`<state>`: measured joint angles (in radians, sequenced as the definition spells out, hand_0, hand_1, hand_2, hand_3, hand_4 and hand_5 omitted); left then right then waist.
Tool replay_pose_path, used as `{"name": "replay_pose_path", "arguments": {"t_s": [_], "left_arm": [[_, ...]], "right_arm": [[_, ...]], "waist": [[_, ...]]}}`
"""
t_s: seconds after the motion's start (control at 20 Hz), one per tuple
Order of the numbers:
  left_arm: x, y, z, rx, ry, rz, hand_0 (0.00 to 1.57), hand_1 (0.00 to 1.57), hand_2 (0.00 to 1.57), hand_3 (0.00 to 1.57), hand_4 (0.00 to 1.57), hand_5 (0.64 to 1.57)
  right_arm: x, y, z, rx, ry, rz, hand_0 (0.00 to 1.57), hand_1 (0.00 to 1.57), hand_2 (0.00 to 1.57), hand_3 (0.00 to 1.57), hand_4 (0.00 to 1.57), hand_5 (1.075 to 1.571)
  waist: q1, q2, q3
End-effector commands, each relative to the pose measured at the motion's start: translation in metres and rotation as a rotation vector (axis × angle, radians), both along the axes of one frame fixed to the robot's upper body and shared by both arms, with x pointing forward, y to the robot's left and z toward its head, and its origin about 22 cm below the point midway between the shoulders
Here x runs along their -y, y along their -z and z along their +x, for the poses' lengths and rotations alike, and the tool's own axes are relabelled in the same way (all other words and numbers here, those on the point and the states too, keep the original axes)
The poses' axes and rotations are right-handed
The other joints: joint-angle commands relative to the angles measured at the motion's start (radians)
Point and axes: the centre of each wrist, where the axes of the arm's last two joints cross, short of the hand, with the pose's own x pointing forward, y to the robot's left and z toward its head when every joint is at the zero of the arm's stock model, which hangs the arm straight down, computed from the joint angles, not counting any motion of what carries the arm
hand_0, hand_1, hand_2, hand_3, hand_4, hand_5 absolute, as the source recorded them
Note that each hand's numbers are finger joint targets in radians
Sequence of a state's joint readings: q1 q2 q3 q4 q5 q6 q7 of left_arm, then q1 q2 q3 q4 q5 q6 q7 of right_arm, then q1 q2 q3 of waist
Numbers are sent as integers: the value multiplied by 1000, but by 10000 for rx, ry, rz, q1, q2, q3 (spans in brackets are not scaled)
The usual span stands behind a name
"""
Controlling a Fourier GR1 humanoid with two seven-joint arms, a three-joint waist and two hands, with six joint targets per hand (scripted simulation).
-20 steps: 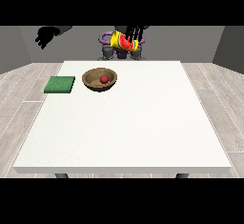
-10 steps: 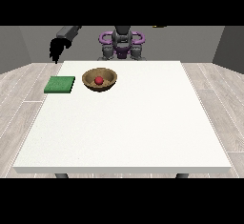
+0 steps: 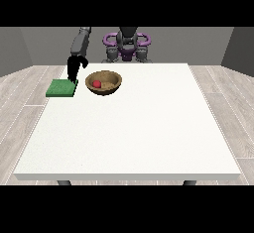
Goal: Pick the cup and pour the ball into the bowl, then pick the bowl and place it on the pad
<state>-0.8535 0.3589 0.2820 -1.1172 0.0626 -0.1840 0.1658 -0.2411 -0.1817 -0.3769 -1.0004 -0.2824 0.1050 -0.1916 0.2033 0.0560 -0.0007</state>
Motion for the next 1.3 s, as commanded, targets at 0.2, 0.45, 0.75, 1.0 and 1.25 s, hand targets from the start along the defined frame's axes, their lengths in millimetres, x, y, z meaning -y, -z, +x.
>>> {"name": "replay_pose_path", "arguments": {"t_s": [0.2, 0.45, 0.75, 1.0, 1.25], "left_arm": [[-63, 0, -25, 242, -264, -318, 0, 0, 0, 0, 995, 1544], [-75, -12, -36, 618, 91, -397, 0, 0, 0, 0, 1008, 1535], [-75, -58, -47, 1524, 173, -343, 0, 0, 0, 0, 1017, 1536], [-95, -42, -54, 1269, -101, -269, 0, 0, 0, 0, 1019, 1536], [-102, -50, -58, 1249, -245, -243, 0, 0, 0, 0, 1022, 1537]], "right_arm": [[-25, 12, 24, 113, -383, 58, 0, 0, 0, 0, 595, 1557], [-19, 33, 17, 392, -189, 90, 0, 0, 0, 0, 553, 1558], [-26, 40, 27, 880, 250, 246, 0, 0, 0, 0, 476, 1548], [-30, 25, 43, 1001, -152, -42, 0, 0, 0, 0, 452, 1547], [-71, 48, 33, 765, -554, 106, 0, 0, 0, 0, 463, 1550]], "waist": [[-269, 468, 11], [-249, 940, 15], [25, 1726, 25], [-260, 1657, 15], [-321, 1451, 15]]}}
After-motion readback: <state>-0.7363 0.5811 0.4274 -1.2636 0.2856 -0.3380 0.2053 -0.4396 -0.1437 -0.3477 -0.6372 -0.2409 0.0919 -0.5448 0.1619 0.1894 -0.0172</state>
